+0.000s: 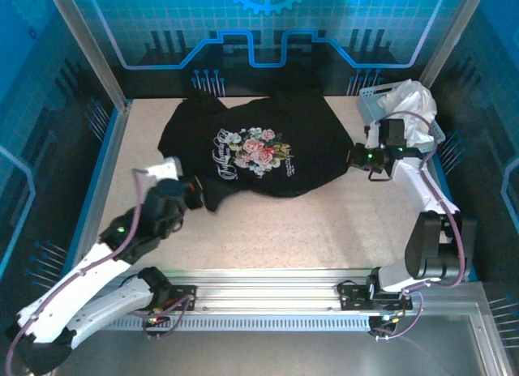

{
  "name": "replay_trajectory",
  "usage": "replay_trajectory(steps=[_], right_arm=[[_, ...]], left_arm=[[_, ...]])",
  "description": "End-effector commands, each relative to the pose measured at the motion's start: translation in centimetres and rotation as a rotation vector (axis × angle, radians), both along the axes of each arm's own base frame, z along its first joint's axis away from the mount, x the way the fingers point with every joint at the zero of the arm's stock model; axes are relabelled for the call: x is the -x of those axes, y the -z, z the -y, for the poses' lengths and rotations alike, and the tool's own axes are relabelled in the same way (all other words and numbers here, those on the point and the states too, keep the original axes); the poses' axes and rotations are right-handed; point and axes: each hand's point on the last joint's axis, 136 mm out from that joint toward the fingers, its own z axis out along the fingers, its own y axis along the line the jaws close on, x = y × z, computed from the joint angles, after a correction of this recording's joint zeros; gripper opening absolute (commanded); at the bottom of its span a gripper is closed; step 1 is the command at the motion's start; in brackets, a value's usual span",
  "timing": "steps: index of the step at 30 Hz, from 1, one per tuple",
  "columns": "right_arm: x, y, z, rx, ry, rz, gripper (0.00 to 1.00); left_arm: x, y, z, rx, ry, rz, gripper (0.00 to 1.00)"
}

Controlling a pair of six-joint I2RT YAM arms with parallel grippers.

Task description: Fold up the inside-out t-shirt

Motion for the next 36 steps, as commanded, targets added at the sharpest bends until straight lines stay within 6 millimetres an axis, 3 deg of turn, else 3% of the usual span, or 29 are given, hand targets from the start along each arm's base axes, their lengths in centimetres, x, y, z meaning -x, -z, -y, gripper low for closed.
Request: replay_trajectory(steps=[1,4,7,11,13,16,19,21,24,26,28,30,36], right_arm=[[0.5,-11.1,1.6,0.011,0.058,0.273,0.0],[5.0,-19.7,3.3,0.094,0.138,0.463,0.0],[11.3,-27.8,4.2,0.169,0.212,0.654,0.0],[18.0,-34.8,3.7,0.215,0.217,0.813,0.0],[19.5,-37.0,2.9,0.203,0.182,0.855,0.0],[18.8,-37.8,2.1,0.184,0.136,0.859,0.0],[15.7,-37.1,2.5,0.189,0.127,0.82,0.0],[13.1,-36.4,2.5,0.18,0.116,0.802,0.0],[9.7,-35.9,2.8,0.182,0.112,0.775,0.0],[8.3,-36.0,2.8,0.178,0.103,0.767,0.0],[7.9,-36.6,2.4,0.175,0.086,0.774,0.0],[8.2,-37.1,2.0,0.183,0.071,0.79,0.0],[12.5,-38.2,1.1,0.186,0.044,0.841,0.0]], left_arm=[[1.2,-15.3,-3.9,-0.092,-0.095,0.408,0.0],[4.8,-24.4,-5.6,-0.069,-0.059,0.565,0.0],[7.9,-30.6,-7.0,-0.079,-0.018,0.667,0.0],[10.6,-35.6,-9.4,-0.089,-0.073,0.773,0.0],[9.8,-36.8,-9.5,-0.141,-0.114,0.782,0.0],[6.3,-37.3,-8.0,-0.272,-0.172,0.716,0.0],[2.6,-37.3,-6.0,-0.343,-0.179,0.671,0.0],[-0.4,-36.9,-6.1,-0.347,-0.193,0.616,0.0],[-5.0,-36.5,-8.0,-0.323,-0.222,0.532,0.0],[-6.4,-37.0,-8.0,-0.343,-0.228,0.531,0.0],[-6.1,-38.0,-7.6,-0.331,-0.202,0.571,0.0],[-4.5,-38.9,-7.3,-0.301,-0.176,0.613,0.0],[3.4,-40.4,-7.7,-0.202,-0.107,0.754,0.0]])
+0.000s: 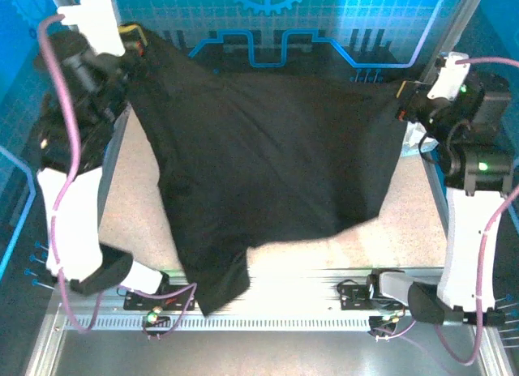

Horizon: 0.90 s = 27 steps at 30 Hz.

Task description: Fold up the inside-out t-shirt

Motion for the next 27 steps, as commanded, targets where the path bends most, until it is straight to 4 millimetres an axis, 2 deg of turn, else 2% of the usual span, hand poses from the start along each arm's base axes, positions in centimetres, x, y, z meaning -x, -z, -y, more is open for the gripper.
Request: replay_trajectory(steps=[1,6,8,11,14,17,20,24,27], right_arm=[[5.6,-4.4,-1.1,0.029,-0.033,0.156,0.0],[11.2,-5.2,-1.4,0.039,-0.032,0.213,0.0],[13.2,-5.7,-1.4,0.047,-0.024,0.238,0.0],[15.5,-6.6,-1.4,0.057,-0.016,0.268,0.0],[16.7,-7.7,-1.3,0.064,-0.009,0.299,0.0],[16.3,-8.4,-1.1,0.076,0.006,0.311,0.0],[13.2,-7.6,-0.9,0.079,0.003,0.262,0.0],[6.0,-4.5,-0.4,0.083,0.004,0.157,0.0],[-0.3,-1.4,-0.1,0.108,0.024,0.097,0.0]], left_arm=[[11.0,-7.7,-1.8,0.12,0.076,0.322,0.0],[17.0,-8.2,-2.2,0.148,0.143,0.383,0.0],[18.8,-8.7,-2.6,0.149,0.152,0.41,0.0],[20.3,-9.4,-3.0,0.141,0.146,0.439,0.0],[20.3,-10.1,-3.3,0.125,0.122,0.456,0.0],[17.2,-10.4,-3.6,0.094,0.051,0.425,0.0],[10.8,-9.5,-2.9,0.035,-0.021,0.336,0.0],[1.0,-6.7,-2.0,-0.006,-0.073,0.222,0.0],[-6.7,-3.0,-2.7,0.008,-0.093,0.126,0.0]])
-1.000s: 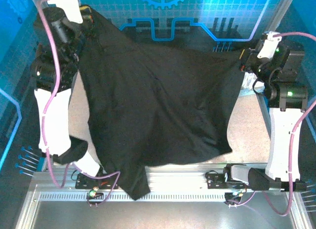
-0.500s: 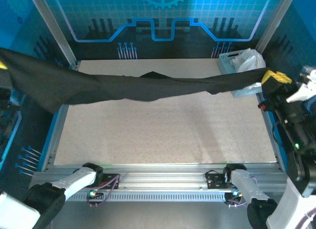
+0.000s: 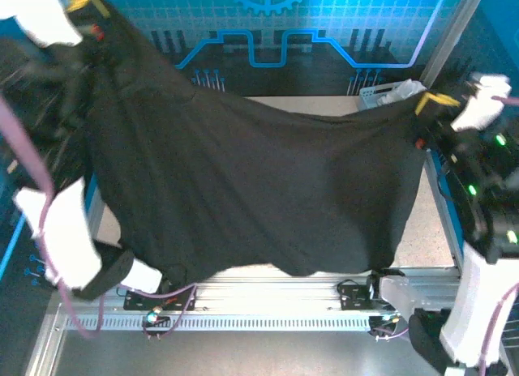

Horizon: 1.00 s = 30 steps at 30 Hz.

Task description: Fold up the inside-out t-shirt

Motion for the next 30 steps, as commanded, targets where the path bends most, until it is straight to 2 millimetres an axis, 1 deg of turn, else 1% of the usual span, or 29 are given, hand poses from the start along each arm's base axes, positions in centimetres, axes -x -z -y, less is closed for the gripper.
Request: replay_trajectory(steps=[1,2,4,5,7,8,9,10,11,12,13,14,15,16,17,18,19,20,21,22,23,24,25,26,28,30], right_arm=[[-8.4,3.5,0.4,0.05,0.044,-0.062,0.0],[-10.7,4.9,0.2,0.063,0.049,-0.089,0.0],[-16.2,8.2,-0.3,0.076,0.058,-0.147,0.0],[-18.7,9.7,-0.5,0.081,0.061,-0.167,0.0],[-24.9,14.2,-0.4,0.09,0.097,-0.231,0.0],[-27.6,16.1,-0.4,0.093,0.105,-0.258,0.0],[-30.7,18.5,-0.5,0.094,0.113,-0.293,0.0],[-33.7,20.8,-0.6,0.104,0.121,-0.316,0.0],[-36.1,22.0,-0.7,0.103,0.128,-0.327,0.03],[-38.5,24.4,-0.8,0.105,0.13,-0.358,0.12],[-40.5,26.7,-0.8,0.12,0.141,-0.391,0.21],[-41.6,28.4,-0.8,0.119,0.15,-0.422,0.28],[-42.4,29.7,-0.8,0.119,0.154,-0.445,0.36],[-42.9,30.7,-0.8,0.128,0.149,-0.458,0.4],[-42.8,31.2,-0.9,0.129,0.145,-0.467,0.42],[-42.2,31.4,-1.1,0.136,0.14,-0.487,0.43],[-41.4,31.6,-1.4,0.144,0.121,-0.522,0.46],[-40.3,32.0,-1.8,0.152,0.108,-0.569,0.47],[-38.8,32.5,-2.3,0.178,0.102,-0.638,0.48],[-37.1,33.5,-2.9,0.221,0.083,-0.72,0.49],[-35.6,34.7,-3.3,0.257,0.078,-0.796,0.49],[-33.7,35.9,-3.6,0.299,0.076,-0.867,0.49],[-31.6,37.1,-4.0,0.328,0.066,-0.914,0.5],[-29.5,37.6,-3.8,0.33,0.07,-0.922,0.5],[-24.6,37.9,-3.2,0.237,0.043,-0.905,0.54],[-20.1,39.3,-1.3,0.136,0.048,-0.97,0.58]], left_arm=[[-9.1,4.5,-1.0,0.003,-0.04,-0.107,0.0],[-11.6,6.2,-1.1,0.003,-0.04,-0.139,0.0],[-17.6,10.4,-0.9,-0.001,-0.029,-0.207,0.0],[-20.1,12.2,-0.8,-0.005,-0.027,-0.233,0.0],[-25.6,16.6,-0.7,-0.004,-0.022,-0.276,0.0],[-28.0,18.7,-0.9,-0.001,-0.025,-0.291,0.0],[-30.5,20.9,-0.8,0.003,-0.009,-0.296,0.0],[-33.0,23.4,-0.9,0.011,-0.005,-0.299,0.09],[-34.9,25.6,-1.0,0.02,-0.002,-0.3,0.2],[-36.7,27.8,-0.8,0.027,0.013,-0.298,0.27],[-38.1,29.9,-0.7,0.049,0.014,-0.296,0.36],[-38.9,31.2,-0.8,0.072,0.013,-0.298,0.51],[-39.4,32.3,-0.7,0.1,0.016,-0.303,0.6],[-39.5,32.8,-0.5,0.121,0.024,-0.313,0.66],[-39.3,33.0,-0.5,0.142,0.029,-0.329,0.7],[-38.9,33.1,-0.2,0.173,0.045,-0.36,0.74],[-38.0,33.0,0.0,0.201,0.056,-0.393,0.81],[-37.2,32.9,0.2,0.232,0.063,-0.427,0.82],[-36.1,33.1,0.6,0.271,0.083,-0.466,0.82],[-34.5,32.9,0.8,0.317,0.089,-0.488,0.82],[-33.0,33.5,1.0,0.361,0.098,-0.513,0.82],[-31.1,33.5,1.6,0.407,0.126,-0.51,0.82],[-28.9,34.3,2.1,0.452,0.142,-0.524,0.82],[-26.8,35.4,2.7,0.489,0.153,-0.545,0.82],[-22.1,37.2,4.3,0.558,0.187,-0.593,0.82],[-18.0,39.9,6.5,0.578,0.228,-0.646,0.82]])
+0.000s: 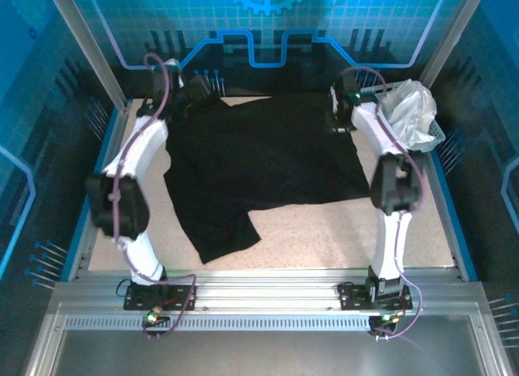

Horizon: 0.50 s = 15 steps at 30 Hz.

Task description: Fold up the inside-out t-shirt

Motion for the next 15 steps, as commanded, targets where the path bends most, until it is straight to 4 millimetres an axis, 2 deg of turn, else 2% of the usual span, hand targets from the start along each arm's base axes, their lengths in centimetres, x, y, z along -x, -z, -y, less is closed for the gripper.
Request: replay_trajectory(steps=[1,4,7,10,15], right_arm=[[5.4,0.4,3.7,-0.099,0.108,-0.009,0.59],[10.3,4.1,6.8,-0.096,0.206,-0.131,0.61],[13.1,7.5,9.2,-0.133,0.311,-0.219,0.62],[13.7,9.4,10.7,-0.128,0.369,-0.249,0.62],[13.1,11.6,10.5,-0.185,0.374,-0.309,0.57]], left_arm=[[5.2,2.4,5.0,0.16,0.099,-0.017,0.82],[10.7,6.7,7.8,0.157,0.18,-0.143,0.82],[15.1,10.3,9.4,0.158,0.236,-0.244,0.82],[18.5,13.3,10.2,0.118,0.29,-0.338,0.83],[22.8,17.1,10.2,0.061,0.324,-0.484,0.83]])
